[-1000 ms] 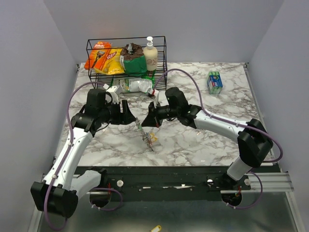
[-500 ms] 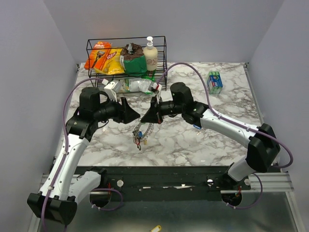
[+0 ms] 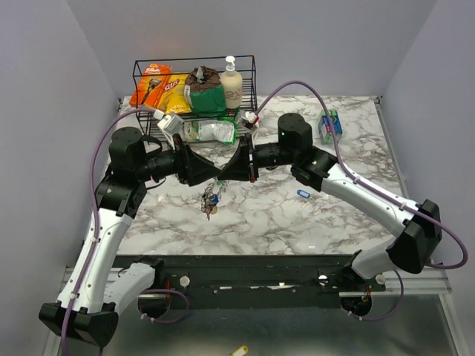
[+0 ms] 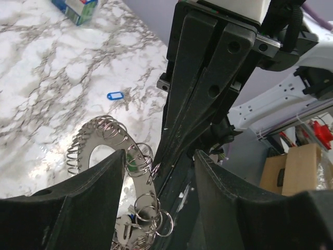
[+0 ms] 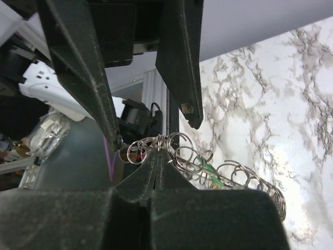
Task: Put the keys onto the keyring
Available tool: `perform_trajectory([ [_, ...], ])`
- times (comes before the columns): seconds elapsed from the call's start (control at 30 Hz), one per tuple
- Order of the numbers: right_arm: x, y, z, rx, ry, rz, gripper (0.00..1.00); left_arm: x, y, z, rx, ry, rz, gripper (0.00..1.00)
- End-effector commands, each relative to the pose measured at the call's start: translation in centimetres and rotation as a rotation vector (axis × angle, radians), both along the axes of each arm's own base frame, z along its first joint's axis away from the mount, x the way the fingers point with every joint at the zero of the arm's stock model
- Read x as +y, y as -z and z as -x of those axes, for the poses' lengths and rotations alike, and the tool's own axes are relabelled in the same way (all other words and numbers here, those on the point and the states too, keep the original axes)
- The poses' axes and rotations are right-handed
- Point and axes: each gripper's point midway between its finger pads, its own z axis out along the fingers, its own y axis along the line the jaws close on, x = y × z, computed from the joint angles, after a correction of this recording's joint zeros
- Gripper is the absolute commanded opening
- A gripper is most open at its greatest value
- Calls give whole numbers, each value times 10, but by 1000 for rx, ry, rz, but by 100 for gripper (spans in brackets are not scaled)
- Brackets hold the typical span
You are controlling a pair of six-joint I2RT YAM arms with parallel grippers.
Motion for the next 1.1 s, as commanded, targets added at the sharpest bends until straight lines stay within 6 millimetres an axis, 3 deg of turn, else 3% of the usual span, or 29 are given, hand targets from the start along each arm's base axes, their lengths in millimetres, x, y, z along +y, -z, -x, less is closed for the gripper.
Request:
perform_trajectory([
  [0.0, -10, -55, 19, -72, -81, -117, 0, -5, -43, 20, -98, 98, 85, 63],
  [0.3, -22, -86, 35, -106, -147, -186, 0, -7, -83, 33, -188, 138, 148, 59],
  [0.63, -38, -97, 38, -86, -196, -275, 0, -10, -94, 49, -185, 244, 183, 48],
  [1.07, -50, -105, 39, -68, -219, -335, 0, -12, -103, 64, -166, 324, 237, 46],
])
